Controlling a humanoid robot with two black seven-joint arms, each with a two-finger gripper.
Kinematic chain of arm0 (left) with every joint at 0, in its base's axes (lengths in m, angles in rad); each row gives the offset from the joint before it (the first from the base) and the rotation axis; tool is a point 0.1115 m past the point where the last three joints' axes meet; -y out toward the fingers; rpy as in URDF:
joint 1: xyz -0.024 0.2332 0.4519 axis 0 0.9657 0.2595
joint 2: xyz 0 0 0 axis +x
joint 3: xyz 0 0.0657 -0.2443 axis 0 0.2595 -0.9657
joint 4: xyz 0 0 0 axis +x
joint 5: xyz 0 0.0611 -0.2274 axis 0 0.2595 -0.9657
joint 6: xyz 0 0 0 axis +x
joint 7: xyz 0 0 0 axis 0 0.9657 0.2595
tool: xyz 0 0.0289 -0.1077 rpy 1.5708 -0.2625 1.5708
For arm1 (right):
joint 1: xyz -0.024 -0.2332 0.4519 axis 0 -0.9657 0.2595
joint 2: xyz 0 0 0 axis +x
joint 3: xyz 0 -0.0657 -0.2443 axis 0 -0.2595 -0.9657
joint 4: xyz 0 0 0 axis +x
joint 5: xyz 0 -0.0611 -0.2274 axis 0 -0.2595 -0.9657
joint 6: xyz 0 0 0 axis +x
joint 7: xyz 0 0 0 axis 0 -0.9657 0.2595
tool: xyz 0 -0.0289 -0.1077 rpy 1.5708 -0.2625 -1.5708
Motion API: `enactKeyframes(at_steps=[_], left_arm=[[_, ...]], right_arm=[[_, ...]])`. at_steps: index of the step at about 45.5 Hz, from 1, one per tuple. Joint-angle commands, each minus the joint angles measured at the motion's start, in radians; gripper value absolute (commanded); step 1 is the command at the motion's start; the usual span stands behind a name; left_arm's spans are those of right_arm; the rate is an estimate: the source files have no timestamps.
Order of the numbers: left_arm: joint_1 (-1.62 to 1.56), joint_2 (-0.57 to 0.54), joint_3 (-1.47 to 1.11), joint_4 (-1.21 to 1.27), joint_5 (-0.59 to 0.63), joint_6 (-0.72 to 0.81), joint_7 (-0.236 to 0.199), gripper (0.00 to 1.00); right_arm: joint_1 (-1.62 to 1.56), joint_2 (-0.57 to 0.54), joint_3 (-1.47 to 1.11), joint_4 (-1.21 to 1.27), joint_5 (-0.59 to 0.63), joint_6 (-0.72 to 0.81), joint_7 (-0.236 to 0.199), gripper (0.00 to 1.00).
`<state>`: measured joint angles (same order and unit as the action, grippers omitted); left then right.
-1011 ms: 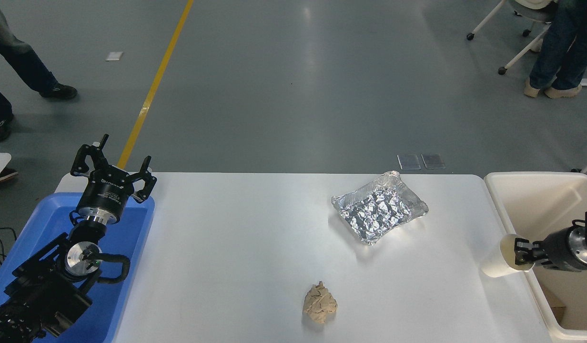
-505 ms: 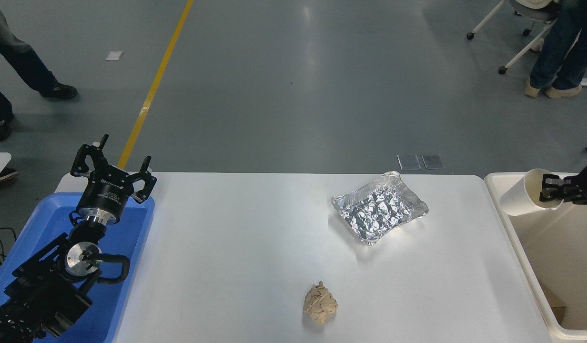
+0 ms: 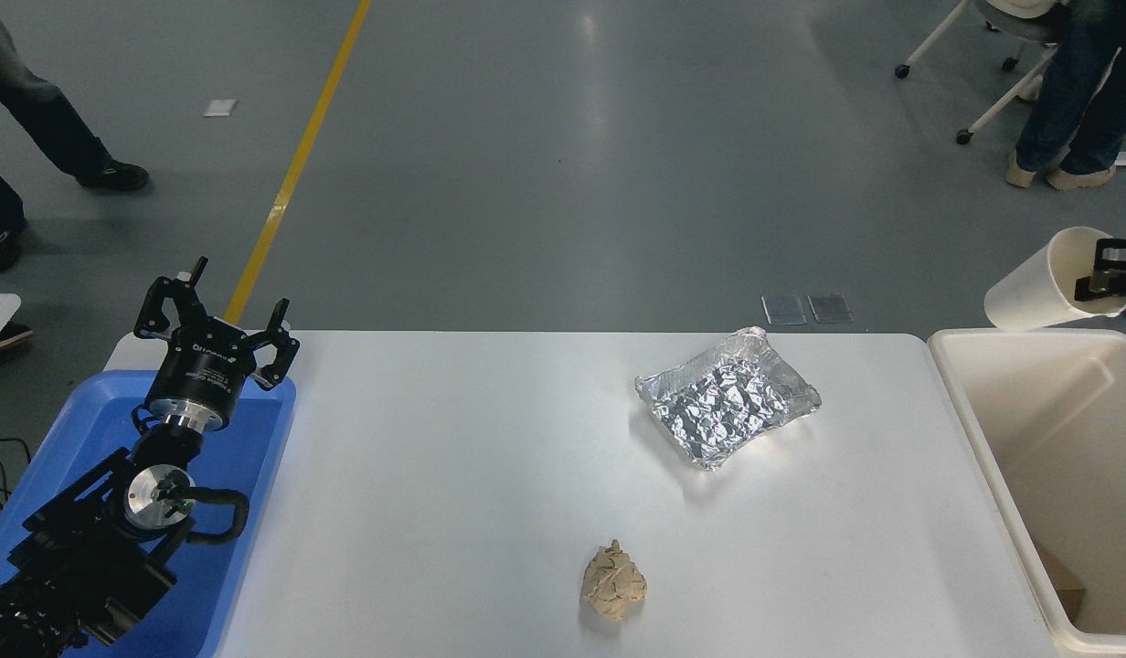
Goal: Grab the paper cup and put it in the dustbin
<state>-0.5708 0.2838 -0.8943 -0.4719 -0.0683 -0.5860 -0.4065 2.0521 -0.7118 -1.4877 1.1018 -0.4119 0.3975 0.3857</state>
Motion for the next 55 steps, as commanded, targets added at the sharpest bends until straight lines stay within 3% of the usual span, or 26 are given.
enactKeyframes(at_steps=[1,12,19,24,35,39,43,55], left_arm=[[0.0,0.0,0.0,0.001,0.001,0.0,0.0,0.99],[0.0,0.0,0.0,-0.001,0.001,0.0,0.0,0.99],[0.0,0.0,0.0,0.001,0.001,0.0,0.0,0.99],[0.0,0.0,0.0,-0.001,0.001,0.0,0.0,0.99],[0.0,0.0,0.0,0.001,-0.001,0.0,0.0,0.99],[0.0,0.0,0.0,-0.001,-0.001,0.0,0.0,0.99],[0.0,0.0,0.0,-0.001,0.001,0.0,0.0,0.99],[0.0,0.0,0.0,-0.001,-0.001,0.0,0.0,0.99]], right_arm=[[-0.185,0.0,0.078,-0.219,0.031,-0.005,-0.007,0.0],[-0.587,0.003,0.214,-0.65,0.226,0.0,-0.019,0.0],[-0.699,0.003,0.239,-0.793,0.283,-0.008,-0.045,0.0],[-0.817,0.008,0.322,-0.884,0.32,-0.048,-0.112,0.0],[-1.004,0.038,0.579,-0.984,0.344,-0.155,-0.393,0.0],[-1.049,0.043,0.647,-0.984,0.344,-0.213,-0.458,0.0],[-1.102,0.06,0.702,-0.984,0.35,-0.25,-0.481,0.0],[-1.262,0.123,0.781,-0.984,0.482,-0.384,-0.482,0.0]])
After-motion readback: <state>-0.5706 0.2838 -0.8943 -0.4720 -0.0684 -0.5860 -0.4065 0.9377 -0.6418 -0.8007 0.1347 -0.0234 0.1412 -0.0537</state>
